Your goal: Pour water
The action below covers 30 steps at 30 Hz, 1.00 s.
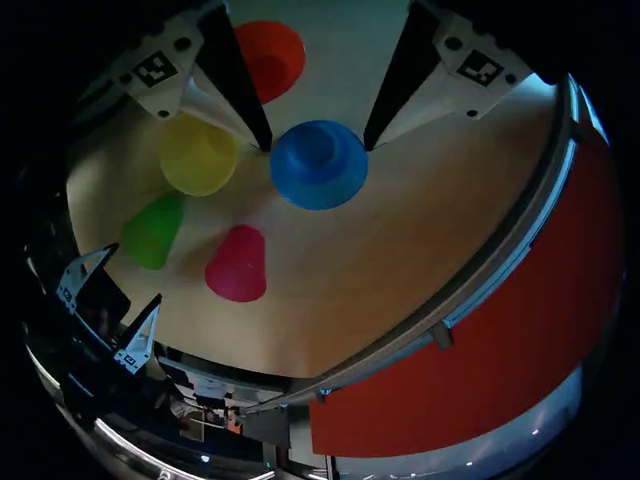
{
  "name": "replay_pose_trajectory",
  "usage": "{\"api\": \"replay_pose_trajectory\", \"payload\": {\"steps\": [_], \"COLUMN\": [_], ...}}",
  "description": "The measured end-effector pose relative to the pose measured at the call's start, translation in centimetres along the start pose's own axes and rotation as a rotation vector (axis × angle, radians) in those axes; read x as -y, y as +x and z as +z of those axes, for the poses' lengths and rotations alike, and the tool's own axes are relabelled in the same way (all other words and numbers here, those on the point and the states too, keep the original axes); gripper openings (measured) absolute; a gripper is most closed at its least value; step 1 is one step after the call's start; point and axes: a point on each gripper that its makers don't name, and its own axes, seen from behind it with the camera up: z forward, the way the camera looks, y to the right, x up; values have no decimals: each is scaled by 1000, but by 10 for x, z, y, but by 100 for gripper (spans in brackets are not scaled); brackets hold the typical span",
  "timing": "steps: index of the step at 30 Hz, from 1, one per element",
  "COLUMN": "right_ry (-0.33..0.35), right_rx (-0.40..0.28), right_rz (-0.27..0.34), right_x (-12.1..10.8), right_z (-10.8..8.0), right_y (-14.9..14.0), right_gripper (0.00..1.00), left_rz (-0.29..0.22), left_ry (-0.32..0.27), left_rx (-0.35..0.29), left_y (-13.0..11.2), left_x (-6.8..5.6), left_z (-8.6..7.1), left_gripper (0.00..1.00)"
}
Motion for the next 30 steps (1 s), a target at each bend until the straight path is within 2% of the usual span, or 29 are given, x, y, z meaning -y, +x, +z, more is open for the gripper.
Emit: {"api": "replay_pose_trajectory", "payload": {"steps": [12,30], "right_ry": [5,35], "right_rx": [6,30], "right_rz": [-2,13], "right_x": [-2,5], "right_z": [6,15], "right_y": [-2,-14], "right_gripper": [99,99], "left_rz": [-8,11], "left_ry": [0,-2], "left_rx": [23,38], "left_y": [-1,0], "left_x": [0,1], "left_z": [8,21], "left_gripper": [85,85]}}
